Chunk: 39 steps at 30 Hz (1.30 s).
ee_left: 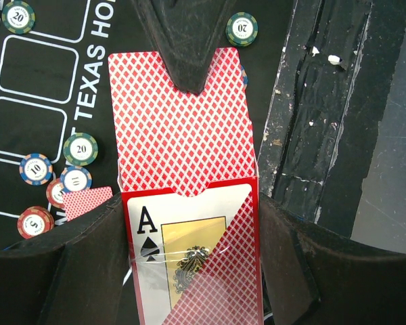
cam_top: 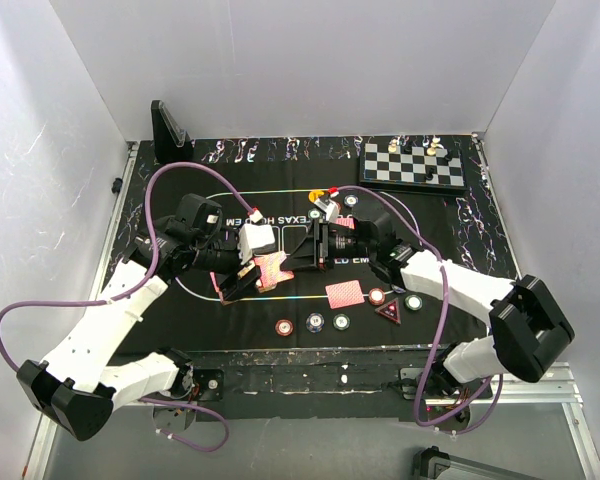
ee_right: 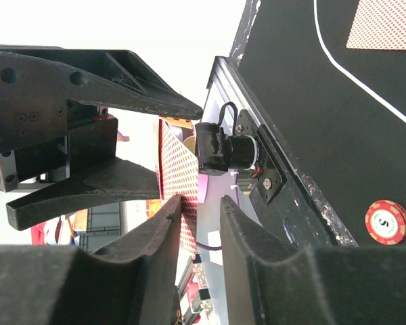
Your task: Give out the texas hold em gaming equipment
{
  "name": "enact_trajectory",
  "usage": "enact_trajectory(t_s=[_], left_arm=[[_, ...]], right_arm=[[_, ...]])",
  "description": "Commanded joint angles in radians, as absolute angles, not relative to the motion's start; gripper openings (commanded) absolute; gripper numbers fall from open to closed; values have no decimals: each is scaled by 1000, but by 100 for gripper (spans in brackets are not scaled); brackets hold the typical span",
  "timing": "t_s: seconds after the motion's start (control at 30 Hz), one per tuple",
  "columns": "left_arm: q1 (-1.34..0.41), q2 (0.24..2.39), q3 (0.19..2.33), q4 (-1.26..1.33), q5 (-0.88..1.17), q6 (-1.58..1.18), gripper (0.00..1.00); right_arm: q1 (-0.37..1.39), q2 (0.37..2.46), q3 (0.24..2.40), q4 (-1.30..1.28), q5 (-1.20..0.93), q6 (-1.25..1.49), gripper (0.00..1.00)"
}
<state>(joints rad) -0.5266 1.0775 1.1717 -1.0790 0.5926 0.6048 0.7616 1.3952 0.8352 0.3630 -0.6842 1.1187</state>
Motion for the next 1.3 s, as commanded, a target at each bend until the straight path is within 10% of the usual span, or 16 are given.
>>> enact_trajectory(t_s=[0.0,0.33,1.27], left_arm=[[-526,1051,1190,-1051,630,604,22],[-526,1038,1157,-1052,621,617,22],[-526,999,1117,-1085,601,629,22]], right_arm=[[747,1356,830,348,-692,1103,33],[723,1307,821,356,-699,1137,2],[534,1436,833,514,-773,1232,1]])
